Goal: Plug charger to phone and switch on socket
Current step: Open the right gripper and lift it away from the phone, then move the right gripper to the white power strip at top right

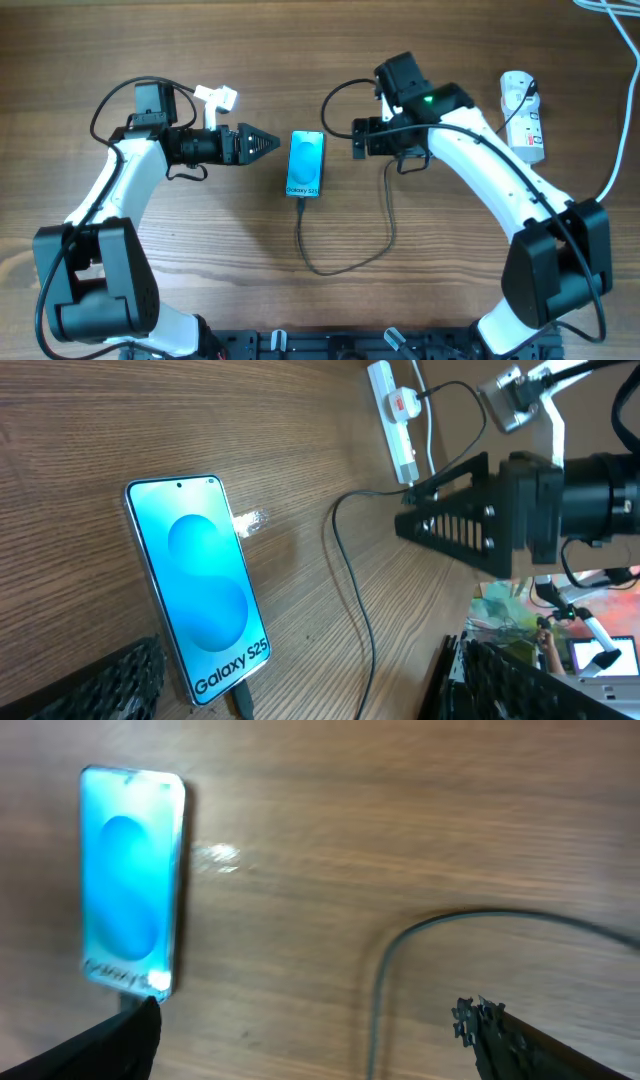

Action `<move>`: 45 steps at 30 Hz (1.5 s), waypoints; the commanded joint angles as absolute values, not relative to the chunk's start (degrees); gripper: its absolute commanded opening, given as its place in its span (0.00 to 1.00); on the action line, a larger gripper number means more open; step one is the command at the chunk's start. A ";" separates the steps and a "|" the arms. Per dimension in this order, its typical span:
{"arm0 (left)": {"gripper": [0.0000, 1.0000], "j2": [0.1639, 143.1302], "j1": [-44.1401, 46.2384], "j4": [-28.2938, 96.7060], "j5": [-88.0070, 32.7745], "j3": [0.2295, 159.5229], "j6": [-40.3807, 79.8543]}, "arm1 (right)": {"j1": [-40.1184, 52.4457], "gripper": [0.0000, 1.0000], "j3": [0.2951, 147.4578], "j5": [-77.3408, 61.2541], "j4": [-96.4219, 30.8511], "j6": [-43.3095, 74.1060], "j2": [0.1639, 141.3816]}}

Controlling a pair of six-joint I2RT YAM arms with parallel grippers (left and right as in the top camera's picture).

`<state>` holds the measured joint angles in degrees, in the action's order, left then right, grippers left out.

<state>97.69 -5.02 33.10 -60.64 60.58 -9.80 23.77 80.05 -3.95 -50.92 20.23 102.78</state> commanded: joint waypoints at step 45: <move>1.00 97.21 -5.08 32.95 -55.81 60.53 -9.89 | -15.03 1.00 85.52 10.37 -69.34 27.11 98.91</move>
